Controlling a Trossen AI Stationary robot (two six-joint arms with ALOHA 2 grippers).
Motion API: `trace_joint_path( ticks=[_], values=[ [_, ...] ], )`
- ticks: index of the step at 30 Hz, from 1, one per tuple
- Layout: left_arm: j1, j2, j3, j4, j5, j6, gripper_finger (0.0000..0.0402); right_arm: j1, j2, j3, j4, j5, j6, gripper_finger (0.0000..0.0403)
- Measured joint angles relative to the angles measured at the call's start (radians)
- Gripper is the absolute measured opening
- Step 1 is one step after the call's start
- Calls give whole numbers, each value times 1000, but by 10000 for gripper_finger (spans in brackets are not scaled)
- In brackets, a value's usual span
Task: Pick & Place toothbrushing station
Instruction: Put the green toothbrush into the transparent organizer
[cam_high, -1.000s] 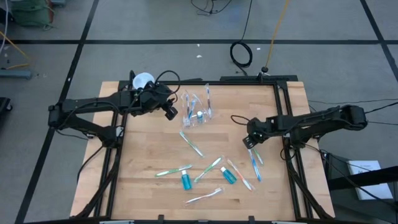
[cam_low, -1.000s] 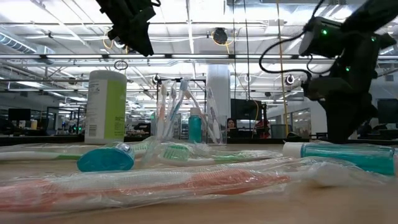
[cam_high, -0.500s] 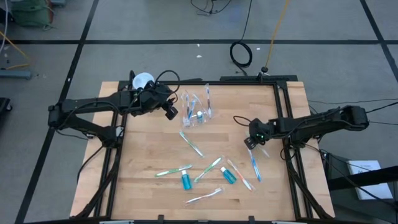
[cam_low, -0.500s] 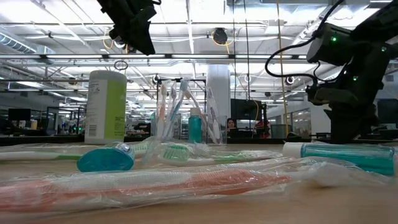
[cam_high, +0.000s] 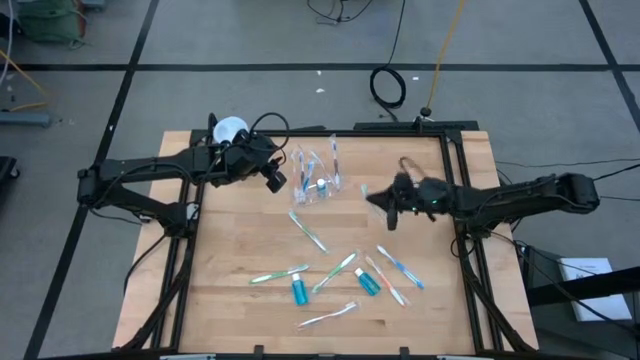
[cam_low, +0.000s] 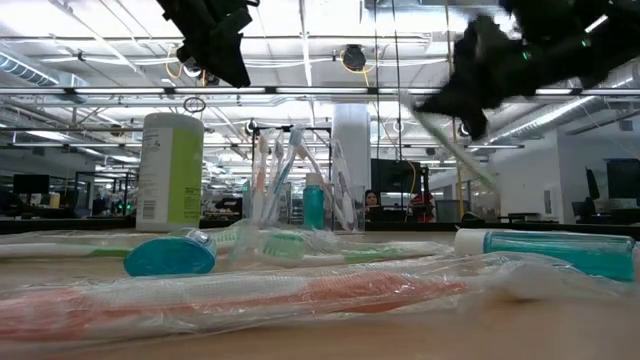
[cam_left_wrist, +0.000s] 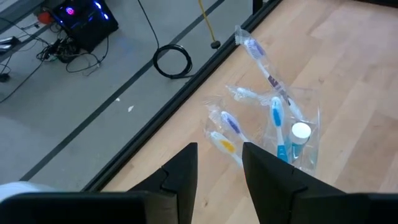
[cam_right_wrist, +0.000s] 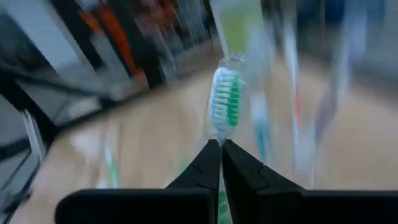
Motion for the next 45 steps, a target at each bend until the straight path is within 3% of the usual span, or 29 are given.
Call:
trace_joint_path(
  ticks=[8, 14, 20, 27, 38, 45],
  values=[
    [0, 0, 0, 0, 0, 6, 134, -3, 181, 0, 707, -1, -548, 1],
    [0, 0, 0, 24, 0, 15, 134, -50, 435, 42, 983, 3, -613, 1],
    [0, 0, 0, 58, 0, 32, 134, -132, 630, 159, 996, 5, -600, 1],
    [0, 0, 0, 55, 0, 32, 134, -182, 771, 195, 954, 110, -436, 0],
    [-25, 0, 0, 41, 3, 26, 134, -192, 825, 196, 830, 115, -434, 0],
    [-94, 0, 0, 15, 59, 21, 134, -216, 825, 196, 822, 277, -307, 0]
  ],
)
